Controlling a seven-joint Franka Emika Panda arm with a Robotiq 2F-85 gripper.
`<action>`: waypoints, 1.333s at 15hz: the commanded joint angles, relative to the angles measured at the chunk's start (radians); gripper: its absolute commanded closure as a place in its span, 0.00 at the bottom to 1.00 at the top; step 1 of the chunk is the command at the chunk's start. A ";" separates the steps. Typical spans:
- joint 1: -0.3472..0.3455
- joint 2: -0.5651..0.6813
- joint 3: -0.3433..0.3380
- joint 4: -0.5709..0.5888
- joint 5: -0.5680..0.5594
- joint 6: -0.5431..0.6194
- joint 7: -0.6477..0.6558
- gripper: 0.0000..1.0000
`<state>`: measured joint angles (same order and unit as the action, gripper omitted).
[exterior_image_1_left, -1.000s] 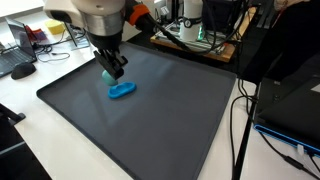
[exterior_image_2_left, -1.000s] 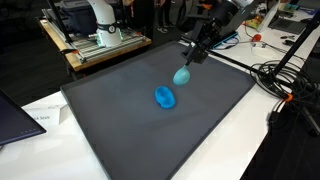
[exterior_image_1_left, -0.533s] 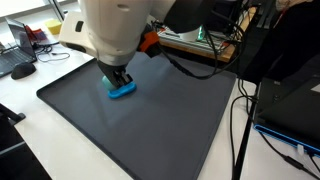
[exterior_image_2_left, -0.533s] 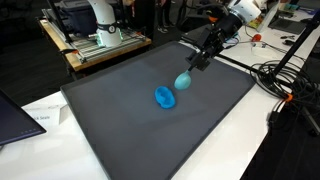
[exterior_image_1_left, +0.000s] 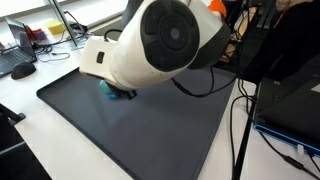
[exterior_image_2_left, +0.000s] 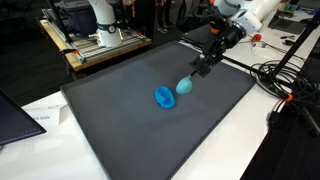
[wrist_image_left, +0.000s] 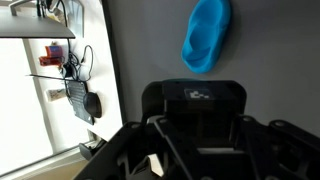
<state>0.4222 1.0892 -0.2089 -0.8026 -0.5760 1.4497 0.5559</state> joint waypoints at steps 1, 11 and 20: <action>0.009 0.085 -0.031 0.114 -0.028 -0.048 -0.019 0.78; -0.035 0.114 -0.027 0.176 0.011 -0.049 -0.107 0.78; -0.158 0.078 0.045 0.221 0.131 -0.053 -0.334 0.78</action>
<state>0.3040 1.1852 -0.2050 -0.6072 -0.5018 1.4301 0.2942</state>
